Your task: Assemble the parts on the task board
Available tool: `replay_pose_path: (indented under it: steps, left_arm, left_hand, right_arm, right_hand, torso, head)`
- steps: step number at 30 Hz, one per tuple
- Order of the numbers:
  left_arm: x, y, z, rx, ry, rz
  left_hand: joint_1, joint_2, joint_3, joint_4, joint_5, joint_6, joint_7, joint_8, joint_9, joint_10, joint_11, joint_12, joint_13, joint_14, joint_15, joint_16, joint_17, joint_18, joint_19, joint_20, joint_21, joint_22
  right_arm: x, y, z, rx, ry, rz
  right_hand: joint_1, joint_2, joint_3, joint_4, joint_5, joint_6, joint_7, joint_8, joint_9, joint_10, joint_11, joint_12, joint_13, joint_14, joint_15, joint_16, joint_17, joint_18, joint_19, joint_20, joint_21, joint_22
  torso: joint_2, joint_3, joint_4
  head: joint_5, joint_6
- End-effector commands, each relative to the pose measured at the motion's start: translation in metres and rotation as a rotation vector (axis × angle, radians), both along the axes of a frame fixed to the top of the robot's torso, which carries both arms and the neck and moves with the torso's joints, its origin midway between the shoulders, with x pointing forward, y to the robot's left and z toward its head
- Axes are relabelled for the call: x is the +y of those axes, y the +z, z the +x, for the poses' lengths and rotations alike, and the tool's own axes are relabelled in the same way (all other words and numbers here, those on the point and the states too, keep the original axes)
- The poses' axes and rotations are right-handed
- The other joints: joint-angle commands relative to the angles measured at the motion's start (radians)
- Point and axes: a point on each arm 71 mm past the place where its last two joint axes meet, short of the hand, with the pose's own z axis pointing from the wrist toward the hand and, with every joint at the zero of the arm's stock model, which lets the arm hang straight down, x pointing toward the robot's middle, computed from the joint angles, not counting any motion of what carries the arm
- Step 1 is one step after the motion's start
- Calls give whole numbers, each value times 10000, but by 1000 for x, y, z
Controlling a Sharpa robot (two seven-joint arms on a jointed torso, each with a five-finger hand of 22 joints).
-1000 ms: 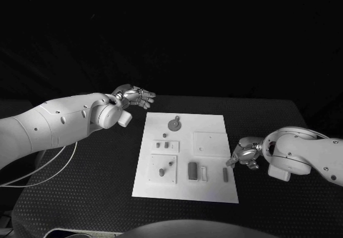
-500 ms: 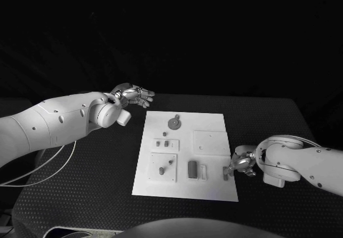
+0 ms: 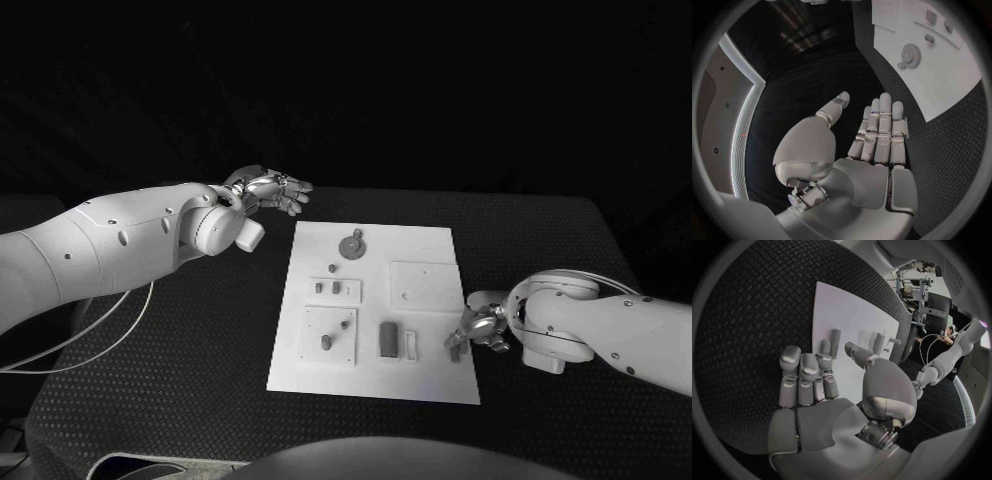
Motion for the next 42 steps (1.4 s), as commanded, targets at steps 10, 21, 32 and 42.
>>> replay_pose_path:
  steps: [10,21,32,42]
  left_arm:
    - [-2,1,-1,-11,-170,-109]
    - [-1,1,-1,-2,-164,-102]
    - [0,1,-2,13,-142,-83]
    - [1,1,-2,7,-118,-70]
  left_hand:
    - [-88,11,-17,74,-9,-76,3,64,-11,78,-19,23,-10,66,-13,-75,19,172,73,1,-58,18]
    - [-90,10,-17,79,-10,-77,3,66,-13,77,-19,22,-10,66,-13,-81,26,172,74,1,-62,22]
    - [-95,11,-17,87,-10,-80,4,68,-16,75,-17,20,-12,67,-12,-89,35,172,74,1,-66,26]
    - [-104,18,-17,100,-9,-82,5,70,-18,72,-16,19,-13,68,-12,-95,43,171,76,2,-70,30]
  right_arm:
    - [14,-23,-8,-290,893,-878]
    - [31,-31,-18,-428,1792,-1169]
    - [35,-32,-23,-618,2295,-1480]
    - [31,-30,-28,-563,1844,-781]
  right_hand:
    - [-39,125,48,65,-50,20,24,-72,7,1,-62,-47,19,50,-14,-44,36,453,-51,8,94,15]
    - [730,194,236,-622,-51,34,18,-99,37,5,-67,-51,33,55,-19,-64,73,453,-79,-30,131,19]
    - [1237,177,214,-1207,-44,4,51,-156,38,-22,-36,-78,33,36,13,-108,91,452,-131,18,128,5]
    - [1470,426,465,-1452,122,-389,229,-541,-283,-77,131,-122,22,-3,157,-203,97,453,-227,109,66,-36]
  torso:
    - [4,-2,-6]
    - [-2,-2,-3]
    - [-10,8,-12]
    - [-6,15,-17]
  head:
    - [23,-55]
    - [8,-102]
    - [1,-144]
    - [11,-141]
